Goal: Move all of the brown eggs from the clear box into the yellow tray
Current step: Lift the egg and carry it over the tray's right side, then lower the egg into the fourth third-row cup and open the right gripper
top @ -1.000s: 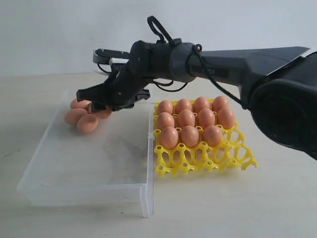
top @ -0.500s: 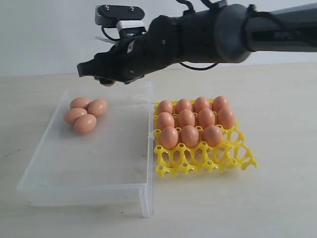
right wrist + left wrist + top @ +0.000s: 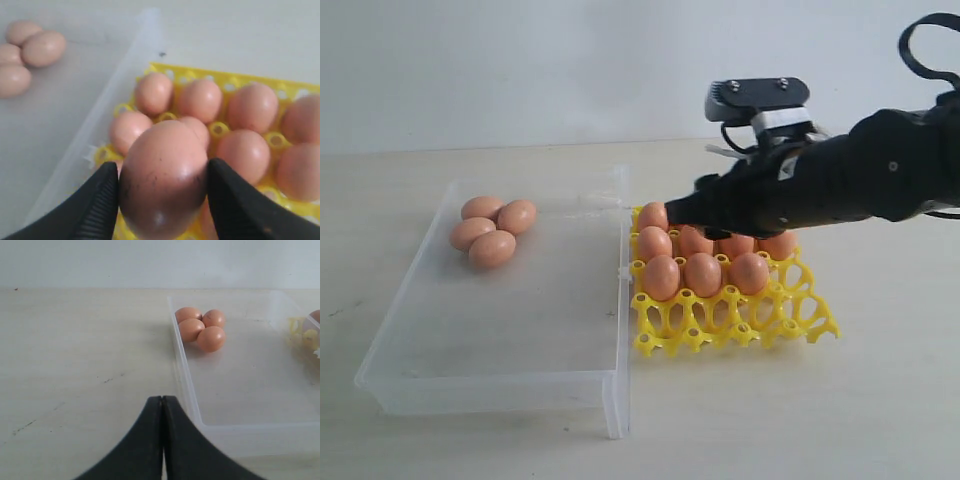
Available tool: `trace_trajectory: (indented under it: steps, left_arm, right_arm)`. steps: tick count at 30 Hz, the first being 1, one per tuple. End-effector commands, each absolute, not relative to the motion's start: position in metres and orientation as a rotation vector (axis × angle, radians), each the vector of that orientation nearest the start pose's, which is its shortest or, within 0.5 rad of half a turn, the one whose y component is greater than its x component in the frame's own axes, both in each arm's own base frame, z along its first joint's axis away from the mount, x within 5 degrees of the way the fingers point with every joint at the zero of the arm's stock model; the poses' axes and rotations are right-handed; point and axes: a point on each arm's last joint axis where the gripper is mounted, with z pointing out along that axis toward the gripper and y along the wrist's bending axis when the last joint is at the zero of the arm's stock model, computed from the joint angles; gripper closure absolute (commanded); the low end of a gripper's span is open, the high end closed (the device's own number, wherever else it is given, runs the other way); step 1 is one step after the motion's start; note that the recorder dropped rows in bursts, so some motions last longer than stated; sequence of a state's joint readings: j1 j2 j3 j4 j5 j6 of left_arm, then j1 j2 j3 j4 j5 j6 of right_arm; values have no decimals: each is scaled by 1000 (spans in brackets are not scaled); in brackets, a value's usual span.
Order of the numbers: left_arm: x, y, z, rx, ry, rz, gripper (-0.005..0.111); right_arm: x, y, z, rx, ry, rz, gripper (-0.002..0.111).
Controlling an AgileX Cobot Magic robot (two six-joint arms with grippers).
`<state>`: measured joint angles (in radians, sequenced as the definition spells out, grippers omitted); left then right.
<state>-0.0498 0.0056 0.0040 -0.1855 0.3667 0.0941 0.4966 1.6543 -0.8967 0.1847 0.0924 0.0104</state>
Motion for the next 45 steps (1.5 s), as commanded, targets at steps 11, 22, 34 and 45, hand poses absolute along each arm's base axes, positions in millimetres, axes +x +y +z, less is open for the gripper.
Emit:
trace_trajectory:
  steps: [11, 22, 34, 45]
  left_arm:
    - [53, -9, 181, 18, 1842, -150, 107]
    - [53, -9, 181, 18, 1842, -150, 107]
    - [53, -9, 181, 18, 1842, -150, 107]
    - [53, -9, 181, 18, 1842, -150, 107]
  right_arm:
    - [311, 104, 192, -267, 2358, 211, 108]
    - [295, 95, 167, -205, 2275, 213, 108]
    - [298, 96, 132, -214, 2374, 188, 108]
    - [300, 97, 131, -235, 2352, 178, 108]
